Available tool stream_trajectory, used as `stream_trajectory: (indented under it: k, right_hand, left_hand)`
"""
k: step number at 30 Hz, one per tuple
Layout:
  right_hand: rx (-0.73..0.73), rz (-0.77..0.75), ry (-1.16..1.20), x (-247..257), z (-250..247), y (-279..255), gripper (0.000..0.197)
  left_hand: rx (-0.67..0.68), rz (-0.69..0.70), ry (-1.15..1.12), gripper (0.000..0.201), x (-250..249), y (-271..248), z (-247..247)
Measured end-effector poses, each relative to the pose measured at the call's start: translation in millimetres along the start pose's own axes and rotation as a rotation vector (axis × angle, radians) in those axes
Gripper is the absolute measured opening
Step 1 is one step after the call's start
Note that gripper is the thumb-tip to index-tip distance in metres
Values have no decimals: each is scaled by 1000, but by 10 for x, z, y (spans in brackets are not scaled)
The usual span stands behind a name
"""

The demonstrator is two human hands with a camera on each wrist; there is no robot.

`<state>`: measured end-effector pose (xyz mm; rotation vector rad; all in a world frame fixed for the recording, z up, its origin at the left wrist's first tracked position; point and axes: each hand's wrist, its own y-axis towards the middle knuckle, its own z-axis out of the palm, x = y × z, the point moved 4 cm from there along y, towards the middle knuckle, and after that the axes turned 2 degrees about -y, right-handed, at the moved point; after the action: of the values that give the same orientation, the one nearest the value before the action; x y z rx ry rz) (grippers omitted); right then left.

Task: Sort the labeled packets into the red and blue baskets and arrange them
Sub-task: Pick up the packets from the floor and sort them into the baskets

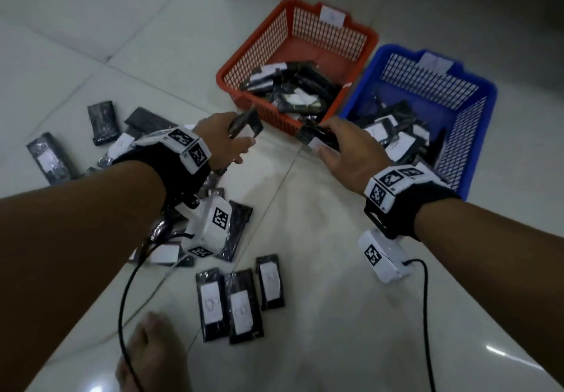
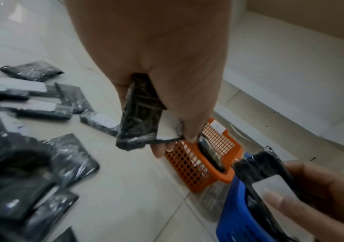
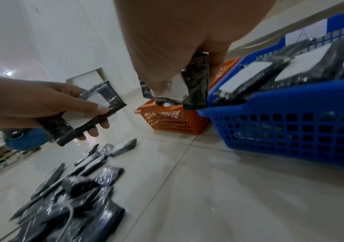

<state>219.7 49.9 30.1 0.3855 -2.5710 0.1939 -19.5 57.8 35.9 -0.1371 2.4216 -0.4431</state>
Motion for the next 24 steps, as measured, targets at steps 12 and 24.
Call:
stream_trajectory:
  k: [12, 24]
  right_hand:
    - [-174, 189, -101, -394, -337, 223, 32]
    - [-78, 345, -484, -874, -483, 376, 52]
  left_hand:
    - [-143, 369, 217, 33, -656, 899, -195]
    - [-54, 612, 531, 42, -1043, 1699, 149]
